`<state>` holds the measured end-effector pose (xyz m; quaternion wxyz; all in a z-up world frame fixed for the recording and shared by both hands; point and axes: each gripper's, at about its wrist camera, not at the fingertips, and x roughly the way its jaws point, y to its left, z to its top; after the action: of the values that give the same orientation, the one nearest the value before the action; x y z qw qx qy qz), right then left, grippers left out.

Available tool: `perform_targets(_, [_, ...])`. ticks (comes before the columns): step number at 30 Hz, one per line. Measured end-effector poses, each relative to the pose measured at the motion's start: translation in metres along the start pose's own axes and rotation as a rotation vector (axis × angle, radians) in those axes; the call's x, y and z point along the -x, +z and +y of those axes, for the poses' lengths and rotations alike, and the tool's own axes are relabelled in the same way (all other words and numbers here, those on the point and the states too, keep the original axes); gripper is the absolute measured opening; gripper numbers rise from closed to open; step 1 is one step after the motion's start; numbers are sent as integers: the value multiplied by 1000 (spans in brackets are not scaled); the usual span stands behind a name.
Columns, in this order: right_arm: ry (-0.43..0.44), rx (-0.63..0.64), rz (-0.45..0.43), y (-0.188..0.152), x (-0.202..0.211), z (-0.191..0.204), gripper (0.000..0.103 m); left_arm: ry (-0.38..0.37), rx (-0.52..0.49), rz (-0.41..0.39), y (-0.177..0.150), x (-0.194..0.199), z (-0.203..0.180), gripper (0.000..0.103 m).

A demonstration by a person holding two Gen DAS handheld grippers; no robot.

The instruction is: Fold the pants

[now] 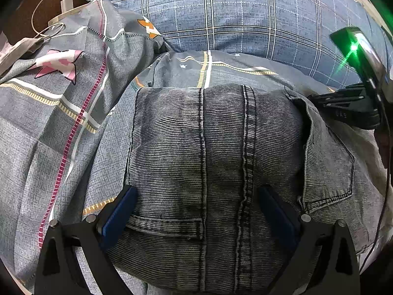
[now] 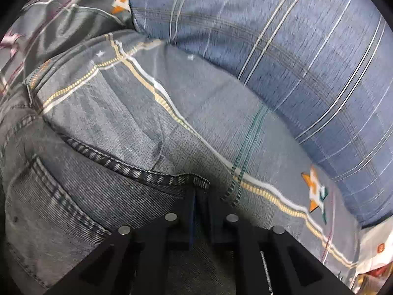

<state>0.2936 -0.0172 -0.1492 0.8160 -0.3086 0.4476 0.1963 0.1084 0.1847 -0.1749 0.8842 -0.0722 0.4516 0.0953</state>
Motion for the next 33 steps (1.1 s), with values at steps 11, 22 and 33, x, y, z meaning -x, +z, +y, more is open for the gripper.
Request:
perform_targets(11, [278,-663,-140,-149,86,-72,82,36,-3,-33,-5,5,-6,100])
perform_targets(22, [397,-983,-268,-271,127,-170,86,65,-50,-186,-4,66,-27,100])
perform_targets(33, [511,-1384,-451,-375,111,-244,88,31,-115,-47,-34,34,-55,100])
